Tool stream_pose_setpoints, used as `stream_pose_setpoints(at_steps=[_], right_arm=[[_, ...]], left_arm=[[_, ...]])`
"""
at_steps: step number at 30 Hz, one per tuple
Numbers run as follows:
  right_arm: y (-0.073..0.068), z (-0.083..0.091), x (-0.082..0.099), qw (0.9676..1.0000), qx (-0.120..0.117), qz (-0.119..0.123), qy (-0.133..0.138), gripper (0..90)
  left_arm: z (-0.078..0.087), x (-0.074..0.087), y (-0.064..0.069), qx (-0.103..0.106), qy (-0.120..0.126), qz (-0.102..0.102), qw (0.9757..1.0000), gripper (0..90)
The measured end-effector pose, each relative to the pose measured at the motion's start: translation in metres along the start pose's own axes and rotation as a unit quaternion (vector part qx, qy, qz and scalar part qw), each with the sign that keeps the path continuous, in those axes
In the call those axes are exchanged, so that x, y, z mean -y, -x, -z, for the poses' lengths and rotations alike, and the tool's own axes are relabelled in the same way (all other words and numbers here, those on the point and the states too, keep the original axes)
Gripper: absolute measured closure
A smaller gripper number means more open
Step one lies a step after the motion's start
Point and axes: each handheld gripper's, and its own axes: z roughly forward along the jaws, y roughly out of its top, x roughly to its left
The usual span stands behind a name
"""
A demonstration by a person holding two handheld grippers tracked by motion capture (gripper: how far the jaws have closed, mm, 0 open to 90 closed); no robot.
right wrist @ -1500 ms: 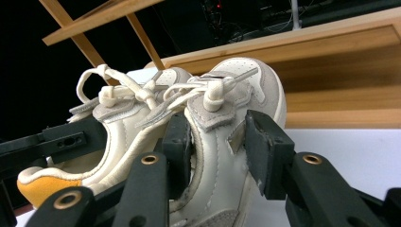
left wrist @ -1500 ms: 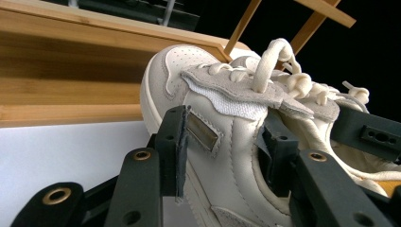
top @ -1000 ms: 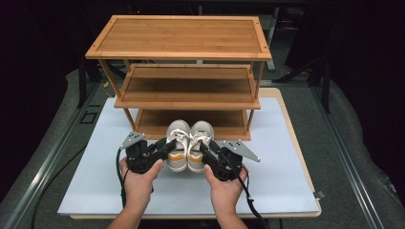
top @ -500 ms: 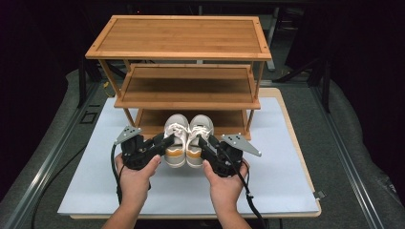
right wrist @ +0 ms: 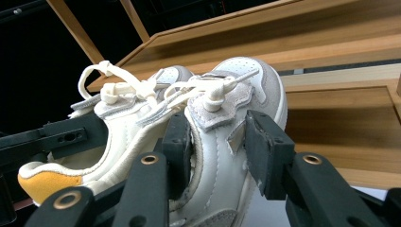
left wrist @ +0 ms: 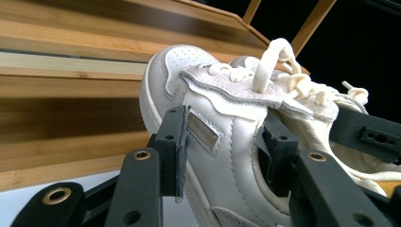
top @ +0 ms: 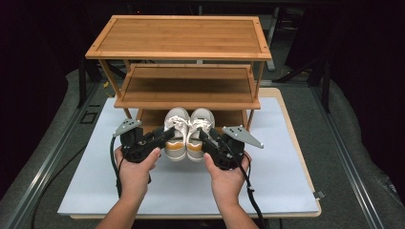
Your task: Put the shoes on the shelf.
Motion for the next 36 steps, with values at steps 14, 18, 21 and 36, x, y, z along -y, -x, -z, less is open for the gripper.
stream_pose_setpoints(at_steps=[14, 18, 21, 36], right_arm=[[-0.004, 0.000, -0.016, 0.9999, -0.001, 0.009, 0.007, 62.3], [-0.003, -0.001, -0.022, 0.9998, 0.000, 0.015, 0.010, 62.3], [-0.001, -0.004, -0.026, 0.9998, 0.000, 0.020, 0.005, 62.3], [0.009, -0.023, -0.036, 0.9999, 0.002, 0.013, 0.004, 62.3]], left_arm=[[0.000, -0.017, 0.004, 0.000, 0.009, -0.008, 0.9999, 59.3], [-0.003, -0.021, 0.005, -0.001, 0.011, -0.009, 0.9999, 59.3], [-0.007, -0.023, 0.003, 0.000, 0.009, -0.008, 0.9999, 59.3], [-0.026, -0.036, -0.005, -0.003, 0.005, -0.002, 1.0000, 59.4]])
